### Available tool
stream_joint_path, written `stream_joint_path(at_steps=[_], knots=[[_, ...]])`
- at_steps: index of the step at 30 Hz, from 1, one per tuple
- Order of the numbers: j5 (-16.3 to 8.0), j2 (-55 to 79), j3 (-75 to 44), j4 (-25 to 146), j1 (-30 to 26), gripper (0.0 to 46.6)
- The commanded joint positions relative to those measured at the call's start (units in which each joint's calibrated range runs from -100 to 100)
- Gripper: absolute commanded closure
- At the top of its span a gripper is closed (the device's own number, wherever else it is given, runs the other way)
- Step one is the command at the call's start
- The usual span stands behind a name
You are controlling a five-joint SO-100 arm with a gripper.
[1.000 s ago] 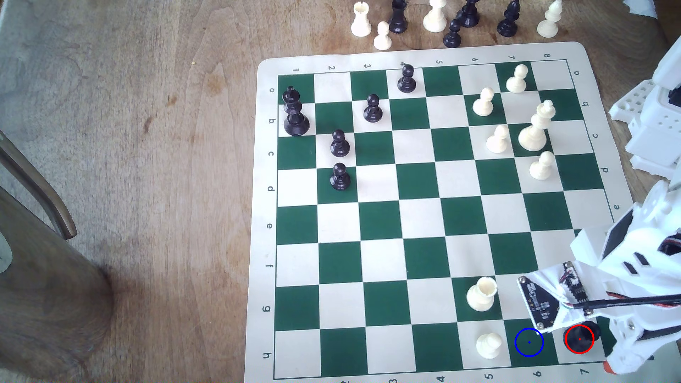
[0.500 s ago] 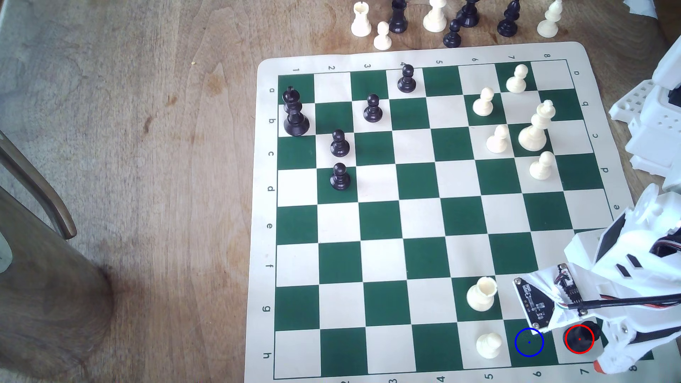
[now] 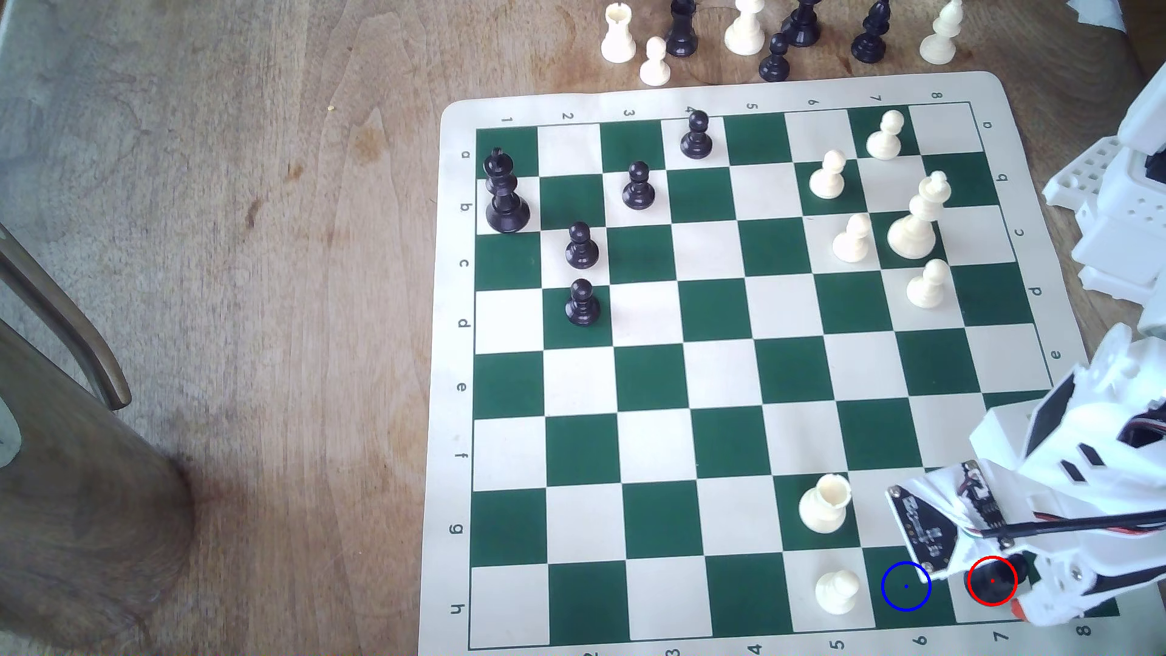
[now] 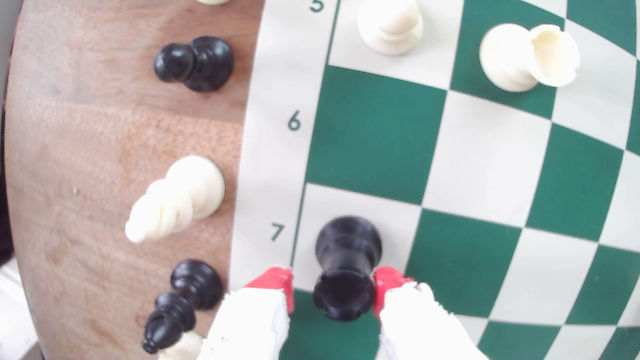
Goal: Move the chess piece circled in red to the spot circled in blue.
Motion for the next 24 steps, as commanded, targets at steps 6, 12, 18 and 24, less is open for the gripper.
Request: stream_joint_path(at_steps=[6,12,18,24], knots=[[-0.20,-0.36,-0.52,-0.83,-0.54,36.9],[-0.05,-0.11,0.84,-2.79,-0.85,46.4],[0.00,-1.13,1.38,-3.04,-1.16,46.4],[0.88,-6.39,-7.32,6.05,0.72,46.4]])
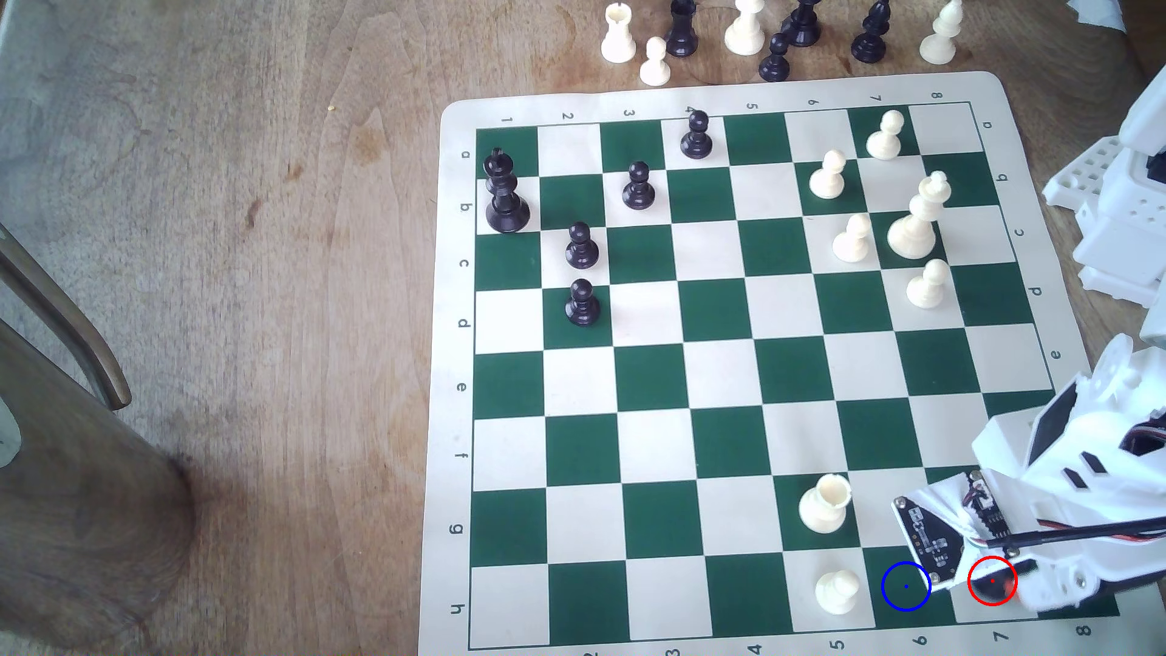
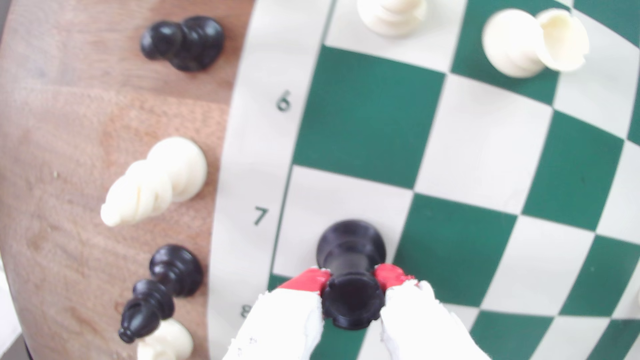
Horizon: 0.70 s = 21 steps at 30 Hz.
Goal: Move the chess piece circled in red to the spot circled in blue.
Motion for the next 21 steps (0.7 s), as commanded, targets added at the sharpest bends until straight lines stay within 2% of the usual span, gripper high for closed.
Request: stream_joint_path(at_steps=[1,10,21], knots=[[0.78,-8.25,-11.40,8.20,1.47,46.4],[1.90,-7.06,-27.18,16.47,3.66,46.4],[3.08,4.65,-30.71,11.72,6.08,46.4]])
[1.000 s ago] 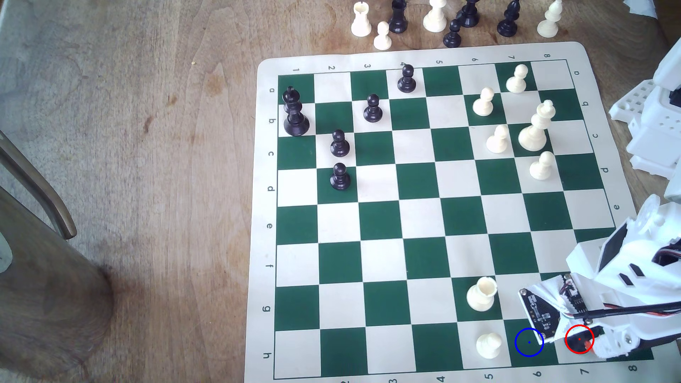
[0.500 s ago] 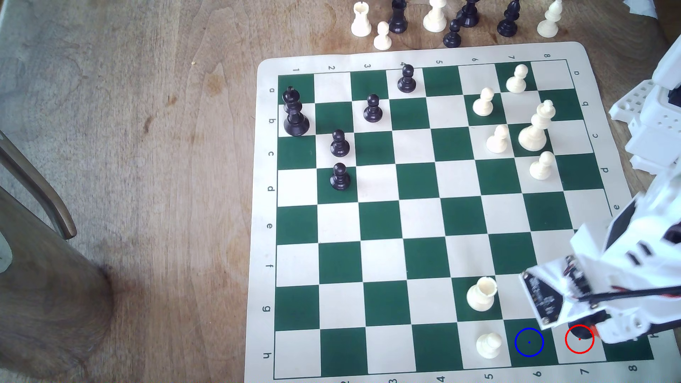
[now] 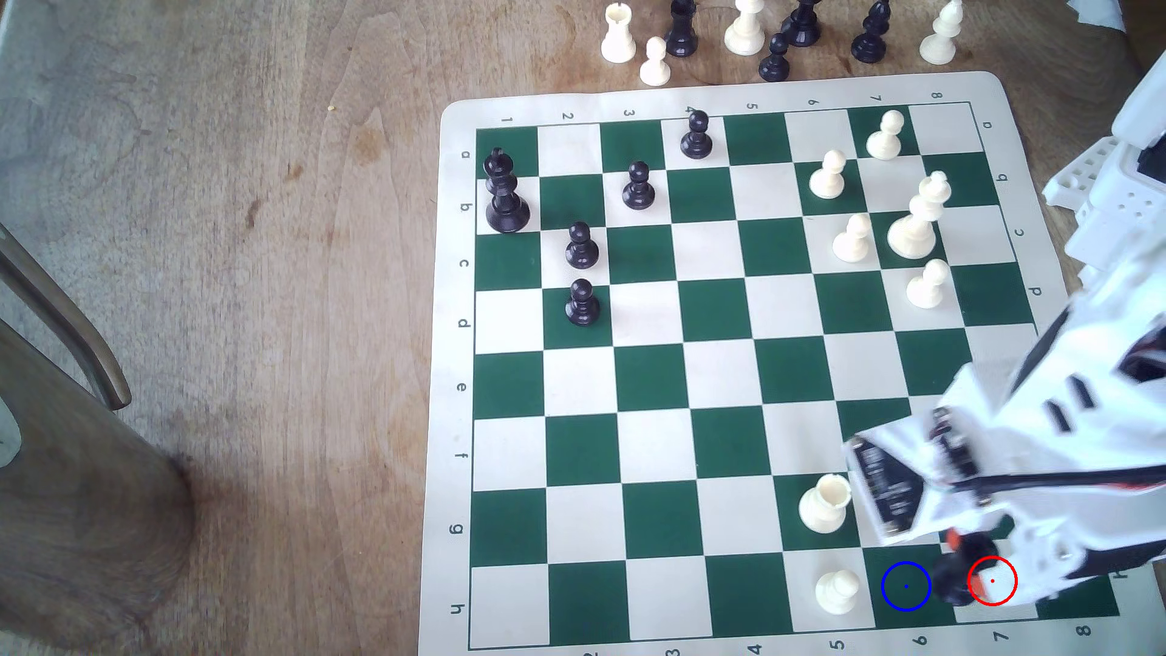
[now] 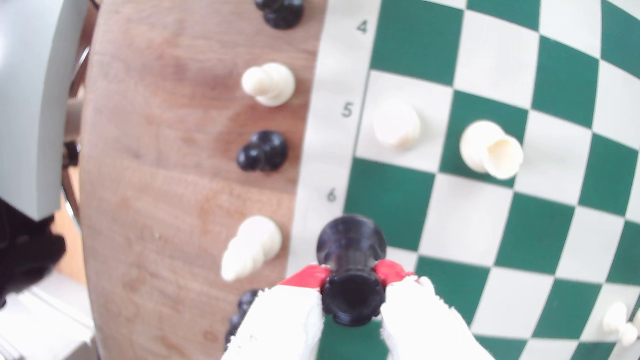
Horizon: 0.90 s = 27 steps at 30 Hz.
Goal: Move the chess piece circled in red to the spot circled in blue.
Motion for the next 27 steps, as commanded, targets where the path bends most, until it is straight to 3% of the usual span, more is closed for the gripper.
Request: stream_joint_path(at_steps=[1,27], knots=[[0.34,1.30,-3.78,-1.98,0.11,46.4],[1.47,9.03,-1.51,-4.20,0.50,46.4]])
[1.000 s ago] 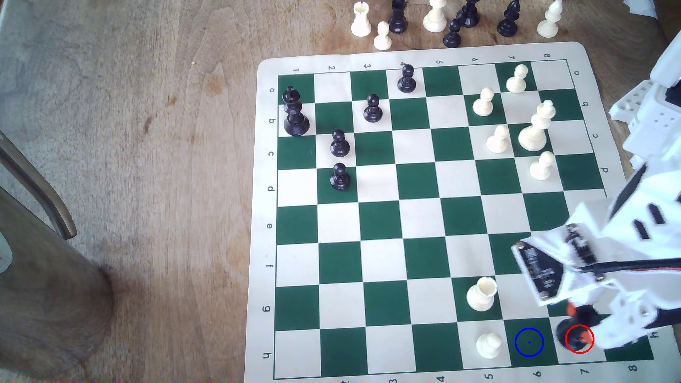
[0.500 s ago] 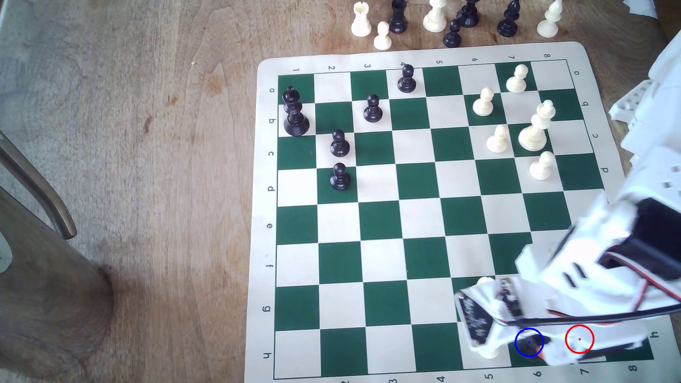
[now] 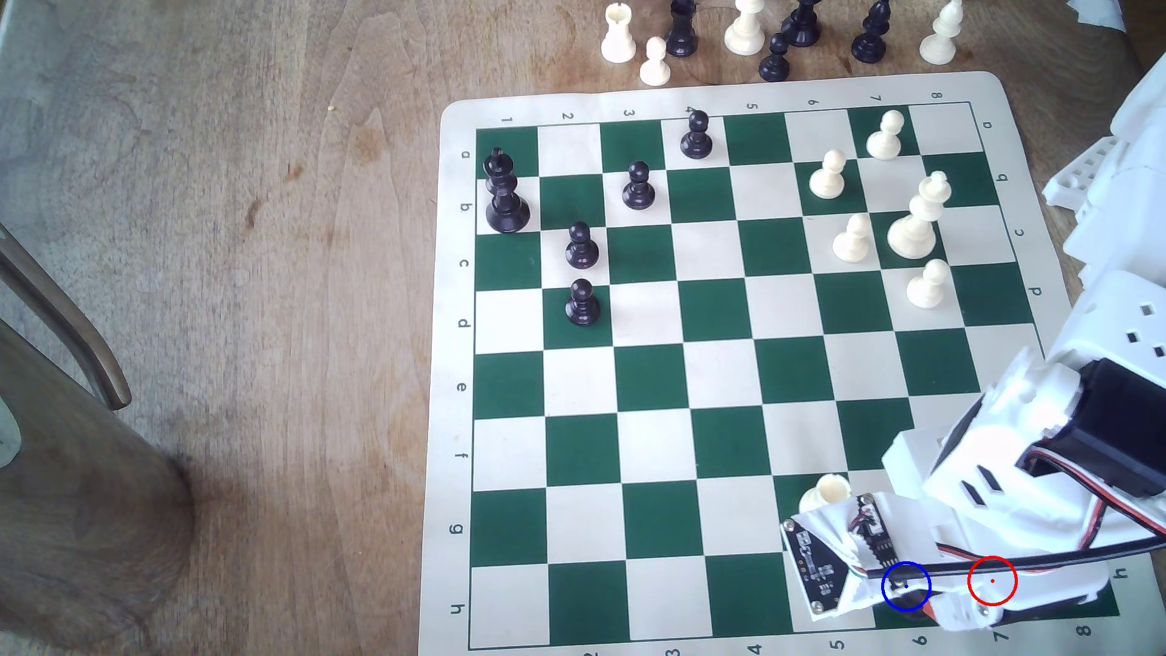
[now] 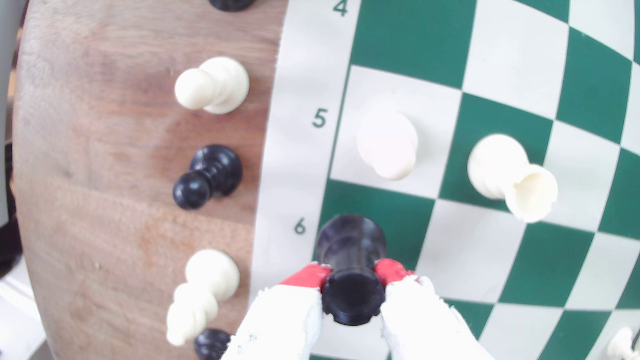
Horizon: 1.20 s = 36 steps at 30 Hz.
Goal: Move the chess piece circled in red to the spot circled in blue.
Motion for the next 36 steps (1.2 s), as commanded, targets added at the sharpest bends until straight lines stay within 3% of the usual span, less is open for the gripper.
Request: stream_joint_path(at_steps=[1,21,27,28,31,33,36], knots=[[0.34,-1.20,-1.42,-0.13,-0.02,46.4],[0.98,-0.01,1.48,-1.12,-0.25,46.2],[0.98,-0.52,2.11,-1.36,-0.17,37.6],[0.98,-1.11,3.20,-1.85,-0.02,32.1],[0.68,-2.21,4.74,-3.24,0.53,24.8],[0.68,-3.23,5.11,-3.24,1.08,21.5],[0.83,-5.53,5.92,-3.57,1.78,20.2]])
